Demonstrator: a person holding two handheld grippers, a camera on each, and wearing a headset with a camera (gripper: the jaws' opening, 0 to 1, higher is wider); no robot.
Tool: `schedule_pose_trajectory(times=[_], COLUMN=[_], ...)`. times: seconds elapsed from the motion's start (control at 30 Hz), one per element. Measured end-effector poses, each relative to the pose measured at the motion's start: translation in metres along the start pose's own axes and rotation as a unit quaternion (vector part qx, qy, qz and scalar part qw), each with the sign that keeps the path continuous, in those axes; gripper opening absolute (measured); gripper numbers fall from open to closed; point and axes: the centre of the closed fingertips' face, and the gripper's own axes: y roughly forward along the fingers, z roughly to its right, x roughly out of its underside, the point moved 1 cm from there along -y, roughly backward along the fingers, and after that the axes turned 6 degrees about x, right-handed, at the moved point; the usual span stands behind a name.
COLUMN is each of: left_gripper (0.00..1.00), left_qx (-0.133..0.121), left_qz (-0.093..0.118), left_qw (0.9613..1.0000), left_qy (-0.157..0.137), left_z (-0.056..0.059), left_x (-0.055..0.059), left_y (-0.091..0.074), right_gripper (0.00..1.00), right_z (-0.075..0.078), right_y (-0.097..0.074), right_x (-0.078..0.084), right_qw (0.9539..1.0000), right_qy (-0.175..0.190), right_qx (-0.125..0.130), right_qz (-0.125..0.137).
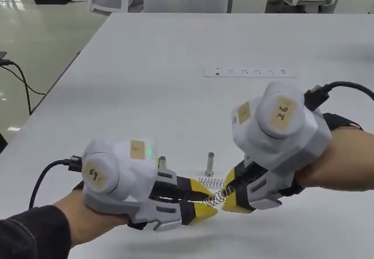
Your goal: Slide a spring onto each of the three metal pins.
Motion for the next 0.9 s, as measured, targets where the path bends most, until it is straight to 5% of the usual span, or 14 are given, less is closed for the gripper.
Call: schedule_pose_trajectory(times=[0.9], left_gripper=[0.1], left_qx=[0.005], left_qz=[-0.011], left_qw=[0.9998], left_qy=[-0.013], left_z=[0.002], left_x=[0.008], left_y=[0.004], right_gripper=[0.08], right_z=[0.001], right_y=[-0.002], right_x=[-0.016], right_qw=[0.9999], right_qy=[-0.014], right_qx=[-0.002], right_qz=[-0.002])
